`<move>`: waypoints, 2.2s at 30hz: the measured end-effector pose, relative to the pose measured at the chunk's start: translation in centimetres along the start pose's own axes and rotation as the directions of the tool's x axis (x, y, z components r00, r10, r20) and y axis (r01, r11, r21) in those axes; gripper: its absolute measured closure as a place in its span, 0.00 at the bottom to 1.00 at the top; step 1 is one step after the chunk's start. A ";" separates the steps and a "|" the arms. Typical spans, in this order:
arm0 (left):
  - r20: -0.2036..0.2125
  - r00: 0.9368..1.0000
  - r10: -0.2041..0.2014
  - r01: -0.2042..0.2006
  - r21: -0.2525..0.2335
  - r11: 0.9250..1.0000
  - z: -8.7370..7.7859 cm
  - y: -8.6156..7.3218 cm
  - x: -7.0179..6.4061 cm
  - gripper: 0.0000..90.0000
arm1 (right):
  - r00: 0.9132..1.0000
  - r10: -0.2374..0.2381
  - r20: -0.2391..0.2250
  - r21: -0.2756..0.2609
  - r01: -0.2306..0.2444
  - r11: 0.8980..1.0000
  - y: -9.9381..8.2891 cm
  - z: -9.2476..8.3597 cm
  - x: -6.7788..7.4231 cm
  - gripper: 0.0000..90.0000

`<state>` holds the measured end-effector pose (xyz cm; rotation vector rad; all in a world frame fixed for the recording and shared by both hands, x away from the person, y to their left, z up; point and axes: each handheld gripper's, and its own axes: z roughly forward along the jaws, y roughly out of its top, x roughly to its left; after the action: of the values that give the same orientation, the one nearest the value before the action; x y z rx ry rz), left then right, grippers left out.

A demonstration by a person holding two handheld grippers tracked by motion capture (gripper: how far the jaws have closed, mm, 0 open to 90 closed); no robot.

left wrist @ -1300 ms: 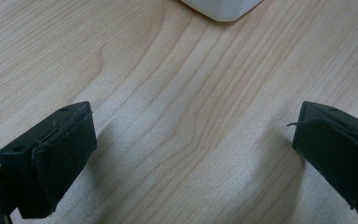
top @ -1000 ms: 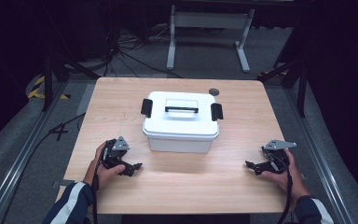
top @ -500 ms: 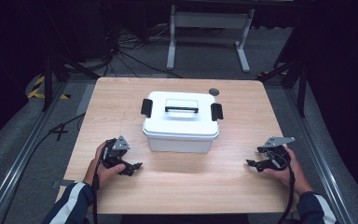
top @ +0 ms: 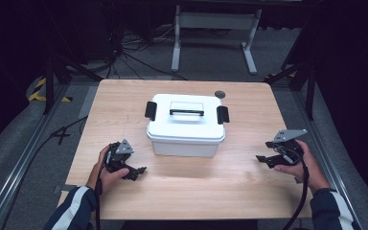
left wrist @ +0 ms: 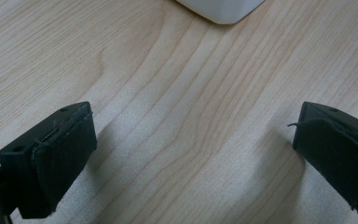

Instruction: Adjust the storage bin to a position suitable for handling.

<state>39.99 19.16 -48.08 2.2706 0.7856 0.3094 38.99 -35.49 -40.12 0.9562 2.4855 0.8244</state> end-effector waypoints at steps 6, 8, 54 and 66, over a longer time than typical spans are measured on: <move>0.004 1.000 -0.012 0.012 0.001 1.000 0.0 0.0 -0.1 0.00 | 0.999 -0.043 0.011 -0.023 0.044 0.999 2.5 -1.4 -0.3 0.35; 0.004 1.000 -0.011 0.011 0.000 1.000 0.0 0.0 -0.1 0.00 | 0.998 -0.056 0.012 -0.027 0.057 0.998 3.1 -1.7 -0.3 0.35; 0.002 1.000 -0.009 0.009 0.000 1.000 0.0 0.0 -0.1 0.00 | 0.910 -0.414 -0.028 0.020 0.415 0.910 21.0 -0.1 4.1 0.46; 0.003 1.000 -0.011 0.011 0.001 1.000 0.0 0.0 -0.1 0.00 | 0.875 -0.480 -0.063 0.054 0.483 0.874 23.7 2.3 6.3 0.52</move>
<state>39.88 19.12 -48.11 2.2661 0.7961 0.3004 47.29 -15.93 -27.65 0.2986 2.6333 0.6012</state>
